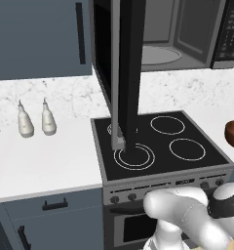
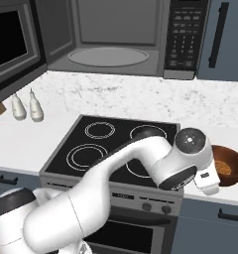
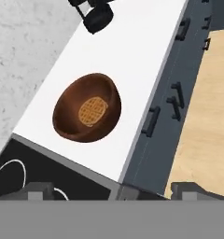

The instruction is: Open the microwave, place the bowl with waffle inside the microwave, then close the microwave door and turn it on.

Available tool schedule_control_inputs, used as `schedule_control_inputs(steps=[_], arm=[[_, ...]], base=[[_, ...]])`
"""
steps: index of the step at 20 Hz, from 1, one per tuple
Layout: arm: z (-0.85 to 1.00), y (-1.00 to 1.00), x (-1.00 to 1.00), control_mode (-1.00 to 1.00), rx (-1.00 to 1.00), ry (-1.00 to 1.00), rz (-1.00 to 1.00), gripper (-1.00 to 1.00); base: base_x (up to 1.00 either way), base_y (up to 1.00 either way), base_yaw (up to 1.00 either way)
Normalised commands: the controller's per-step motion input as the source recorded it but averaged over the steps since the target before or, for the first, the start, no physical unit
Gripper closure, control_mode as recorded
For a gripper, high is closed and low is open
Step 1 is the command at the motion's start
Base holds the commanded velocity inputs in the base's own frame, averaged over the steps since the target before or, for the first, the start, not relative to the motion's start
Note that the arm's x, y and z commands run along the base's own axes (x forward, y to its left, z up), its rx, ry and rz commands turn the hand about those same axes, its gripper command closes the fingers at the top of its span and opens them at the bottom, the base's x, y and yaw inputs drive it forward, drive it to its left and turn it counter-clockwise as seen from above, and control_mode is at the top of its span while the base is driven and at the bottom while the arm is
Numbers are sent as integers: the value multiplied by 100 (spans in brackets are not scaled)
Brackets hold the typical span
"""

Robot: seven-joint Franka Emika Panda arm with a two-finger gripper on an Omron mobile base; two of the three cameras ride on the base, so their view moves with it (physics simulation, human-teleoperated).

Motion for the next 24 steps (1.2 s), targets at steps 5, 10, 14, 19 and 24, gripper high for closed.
schedule_control_inputs(steps=[5, 10, 14, 19, 24], arm=[[-1, -39, 18, -100, 29, 17, -19, -100], [-14, -25, 24, -100, 29, 13, -6, -100], [-31, -12, 27, -100, 18, 5, 0, -100], [-38, -9, 21, -100, 5, 0, 0, -100], [-42, -9, 20, -100, 0, 0, 0, -100]], base=[[0, 0, 0], [0, 0, 0], [0, 0, 0], [0, 0, 0], [0, 0, 0]])
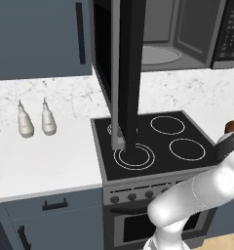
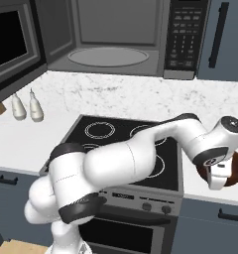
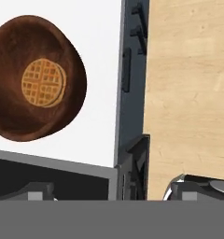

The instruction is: Open the microwave, place the bowl with waffle inside the microwave, then close the microwave door and turn it on.

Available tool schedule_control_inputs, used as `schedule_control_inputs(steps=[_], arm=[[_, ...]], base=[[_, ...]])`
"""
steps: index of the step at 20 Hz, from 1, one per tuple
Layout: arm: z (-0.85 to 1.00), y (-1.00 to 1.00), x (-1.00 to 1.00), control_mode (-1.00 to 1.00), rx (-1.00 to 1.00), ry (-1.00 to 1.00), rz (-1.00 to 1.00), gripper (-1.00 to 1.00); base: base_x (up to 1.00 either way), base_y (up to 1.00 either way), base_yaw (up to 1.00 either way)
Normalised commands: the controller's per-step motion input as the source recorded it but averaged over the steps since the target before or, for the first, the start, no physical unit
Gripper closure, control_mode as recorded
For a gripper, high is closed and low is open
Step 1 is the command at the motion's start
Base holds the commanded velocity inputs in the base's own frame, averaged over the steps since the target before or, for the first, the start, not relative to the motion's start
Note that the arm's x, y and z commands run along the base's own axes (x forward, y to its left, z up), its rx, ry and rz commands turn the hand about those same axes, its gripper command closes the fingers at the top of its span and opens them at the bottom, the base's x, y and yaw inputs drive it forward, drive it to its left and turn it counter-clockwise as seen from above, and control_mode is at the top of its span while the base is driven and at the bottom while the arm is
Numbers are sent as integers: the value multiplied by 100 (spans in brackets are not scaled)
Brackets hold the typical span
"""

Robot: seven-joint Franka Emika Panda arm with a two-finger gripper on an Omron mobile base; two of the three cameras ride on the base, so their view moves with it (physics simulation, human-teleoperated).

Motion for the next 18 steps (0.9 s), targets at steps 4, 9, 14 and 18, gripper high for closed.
schedule_control_inputs(steps=[4, 9, 14, 18], arm=[[-37, -10, 24, -100, 0, 0, 0, -100], [-34, -11, 35, -100, 0, 0, 0, -100], [-28, -11, 32, -100, 0, 0, 0, -100], [-28, -9, 17, -100, 0, 0, 0, -100]], base=[[0, 0, 0], [0, 0, 0], [0, 0, 0], [0, 0, 0]])
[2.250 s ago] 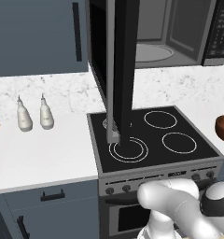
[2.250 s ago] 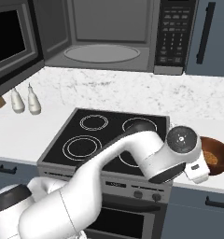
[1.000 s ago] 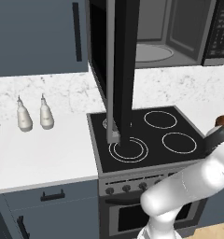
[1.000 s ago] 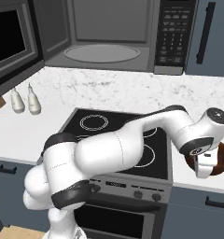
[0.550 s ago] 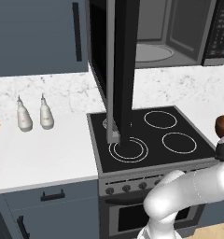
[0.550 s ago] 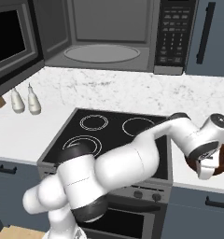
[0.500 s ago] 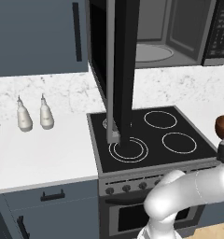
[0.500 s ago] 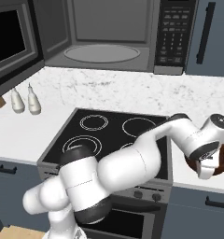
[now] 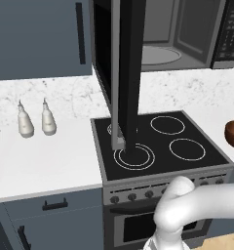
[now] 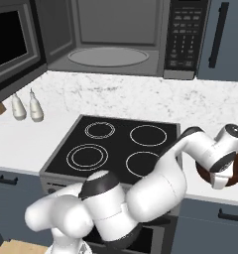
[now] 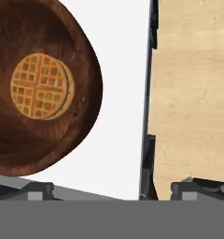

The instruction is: Open the microwave, place the bowl with waffle inside the microwave, then close the microwave door and turn it on.

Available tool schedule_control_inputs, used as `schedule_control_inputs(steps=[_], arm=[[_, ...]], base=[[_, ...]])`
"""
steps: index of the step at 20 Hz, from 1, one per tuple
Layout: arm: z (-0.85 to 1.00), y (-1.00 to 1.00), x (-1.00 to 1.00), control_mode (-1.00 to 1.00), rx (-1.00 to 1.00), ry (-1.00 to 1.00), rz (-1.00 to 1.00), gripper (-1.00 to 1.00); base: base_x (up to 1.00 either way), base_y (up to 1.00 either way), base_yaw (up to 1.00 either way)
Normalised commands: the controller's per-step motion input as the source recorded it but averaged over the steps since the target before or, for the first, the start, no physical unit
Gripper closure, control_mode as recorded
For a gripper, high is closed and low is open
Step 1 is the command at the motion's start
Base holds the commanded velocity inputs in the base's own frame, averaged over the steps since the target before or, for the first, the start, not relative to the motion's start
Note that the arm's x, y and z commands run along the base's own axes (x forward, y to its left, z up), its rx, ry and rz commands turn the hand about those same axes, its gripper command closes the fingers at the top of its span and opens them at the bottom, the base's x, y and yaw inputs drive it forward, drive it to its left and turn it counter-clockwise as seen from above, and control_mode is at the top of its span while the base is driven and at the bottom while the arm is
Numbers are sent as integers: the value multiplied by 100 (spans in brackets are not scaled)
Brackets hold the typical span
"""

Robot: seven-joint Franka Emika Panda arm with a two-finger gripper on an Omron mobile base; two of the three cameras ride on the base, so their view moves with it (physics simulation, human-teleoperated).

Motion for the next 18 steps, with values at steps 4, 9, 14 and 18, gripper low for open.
schedule_control_inputs(steps=[4, 9, 14, 18], arm=[[-21, -9, 22, -100, 0, 0, 0, -100], [-14, -15, 26, -100, 3, 0, 0, -100], [-18, -14, 24, -100, 1, 0, 0, -100], [-19, -11, 24, -100, 0, 0, 0, -100]], base=[[0, 0, 0], [0, 0, 0], [0, 0, 0], [0, 0, 0]])
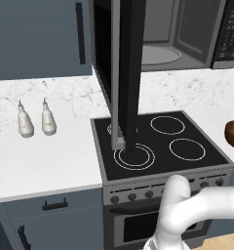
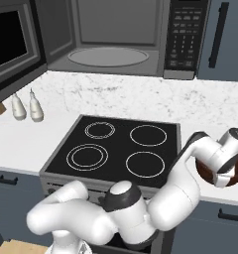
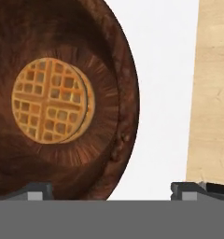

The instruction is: Open the microwave, place the bowl with waffle inside the microwave, then close the microwave door and turn it on.

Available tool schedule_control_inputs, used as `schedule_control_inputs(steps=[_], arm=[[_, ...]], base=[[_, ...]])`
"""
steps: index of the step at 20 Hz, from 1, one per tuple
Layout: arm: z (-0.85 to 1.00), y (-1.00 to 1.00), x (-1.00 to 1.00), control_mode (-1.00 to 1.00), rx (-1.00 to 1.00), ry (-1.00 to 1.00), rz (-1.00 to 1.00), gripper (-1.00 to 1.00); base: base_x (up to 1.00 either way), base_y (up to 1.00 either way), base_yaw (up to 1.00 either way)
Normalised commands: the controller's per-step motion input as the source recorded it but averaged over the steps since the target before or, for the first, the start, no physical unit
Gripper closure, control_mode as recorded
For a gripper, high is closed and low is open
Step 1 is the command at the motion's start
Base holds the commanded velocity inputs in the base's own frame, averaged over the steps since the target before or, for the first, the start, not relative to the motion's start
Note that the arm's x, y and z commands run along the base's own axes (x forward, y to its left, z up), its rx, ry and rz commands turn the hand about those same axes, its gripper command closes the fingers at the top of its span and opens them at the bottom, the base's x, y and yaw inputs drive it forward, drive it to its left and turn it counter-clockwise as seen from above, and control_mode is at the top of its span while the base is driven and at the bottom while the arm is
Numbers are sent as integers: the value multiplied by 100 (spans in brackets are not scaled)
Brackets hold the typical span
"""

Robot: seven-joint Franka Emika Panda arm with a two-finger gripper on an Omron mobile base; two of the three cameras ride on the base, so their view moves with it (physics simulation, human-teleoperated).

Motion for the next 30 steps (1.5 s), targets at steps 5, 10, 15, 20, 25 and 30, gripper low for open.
schedule_control_inputs(steps=[5, 10, 15, 20, 25, 30], arm=[[-22, -11, 25, -100, 0, 1, 0, -100], [-40, -1, 9, -100, 0, 2, -1, -100], [-38, 0, 0, -100, 0, 0, -2, -100], [-35, 0, 1, -100, 0, 4, -3, 100], [-41, 0, 4, -100, -3, 10, -5, 100], [-47, 0, 1, -100, -2, 10, -8, 100]], base=[[0, 0, 0], [0, 0, 0], [0, 0, 0], [0, 0, 0], [0, 0, 0], [0, 0, 0]])
